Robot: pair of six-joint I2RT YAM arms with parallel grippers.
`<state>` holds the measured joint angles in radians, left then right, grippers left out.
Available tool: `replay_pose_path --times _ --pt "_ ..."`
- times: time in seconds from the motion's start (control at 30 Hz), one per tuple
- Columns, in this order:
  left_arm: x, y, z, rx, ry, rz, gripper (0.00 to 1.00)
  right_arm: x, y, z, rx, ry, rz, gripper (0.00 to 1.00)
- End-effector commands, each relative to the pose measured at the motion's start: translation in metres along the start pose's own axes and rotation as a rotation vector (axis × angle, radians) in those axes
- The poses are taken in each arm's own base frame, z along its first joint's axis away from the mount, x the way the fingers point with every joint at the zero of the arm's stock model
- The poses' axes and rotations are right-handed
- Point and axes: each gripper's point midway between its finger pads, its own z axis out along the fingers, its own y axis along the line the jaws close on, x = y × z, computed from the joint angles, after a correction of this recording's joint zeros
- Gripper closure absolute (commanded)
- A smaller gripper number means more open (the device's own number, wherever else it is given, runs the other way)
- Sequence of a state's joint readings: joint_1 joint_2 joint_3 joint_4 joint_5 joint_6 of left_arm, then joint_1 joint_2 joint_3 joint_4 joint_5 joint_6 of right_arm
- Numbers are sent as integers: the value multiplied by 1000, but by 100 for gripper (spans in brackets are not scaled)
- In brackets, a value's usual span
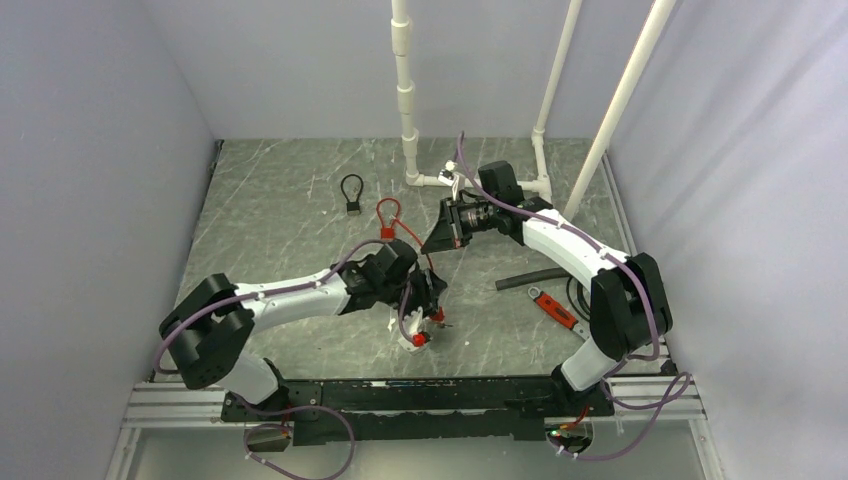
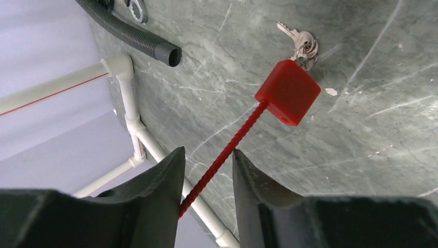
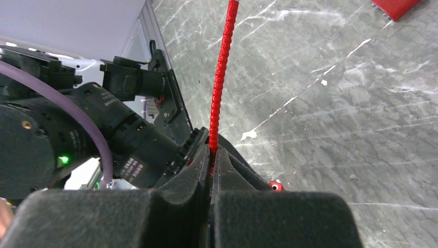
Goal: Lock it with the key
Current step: Pick up the lock from the center of the board.
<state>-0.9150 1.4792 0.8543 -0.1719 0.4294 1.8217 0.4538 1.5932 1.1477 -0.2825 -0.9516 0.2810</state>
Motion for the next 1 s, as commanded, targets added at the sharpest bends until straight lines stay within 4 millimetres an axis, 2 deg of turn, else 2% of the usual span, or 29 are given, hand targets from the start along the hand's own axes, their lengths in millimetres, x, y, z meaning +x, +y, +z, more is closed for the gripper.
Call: replay_pose_path --times 0.0,0.07,0.17,0.2,0.3,0.37,0.5,0.57,0.73,0.83,0.97 --pt "10 17 7 -36 65 179 61 -21 20 -1 -53 -33 -61 100" --pt "10 19 8 -40 65 184 72 -21 21 -1 -57 -35 -62 100" --pt "9 24 7 -61 60 148 97 -22 24 -3 -62 -36 -74 100" --pt "9 27 5 -72 58 120 100 -23 26 -4 -65 -36 -82 100" --pt "6 39 -6 -96 44 -10 100 -27 31 -10 -69 -43 -111 100" --pt "2 48 -19 -117 24 -113 100 -34 34 -19 -57 -62 -147 94" --pt "-10 68 -48 -174 -58 -313 100 -55 46 -44 -28 -134 -249 43" --pt "-17 78 -68 -183 -133 -429 100 -67 55 -59 -5 -188 -306 31" --pt "-35 100 -114 -108 -320 -790 100 -98 79 -105 56 -345 -517 16" --pt "-44 122 -142 -88 -425 -942 100 -111 88 -131 110 -422 -625 14" --pt "-51 135 -160 -71 -487 -1083 100 -117 95 -157 189 -475 -710 14"
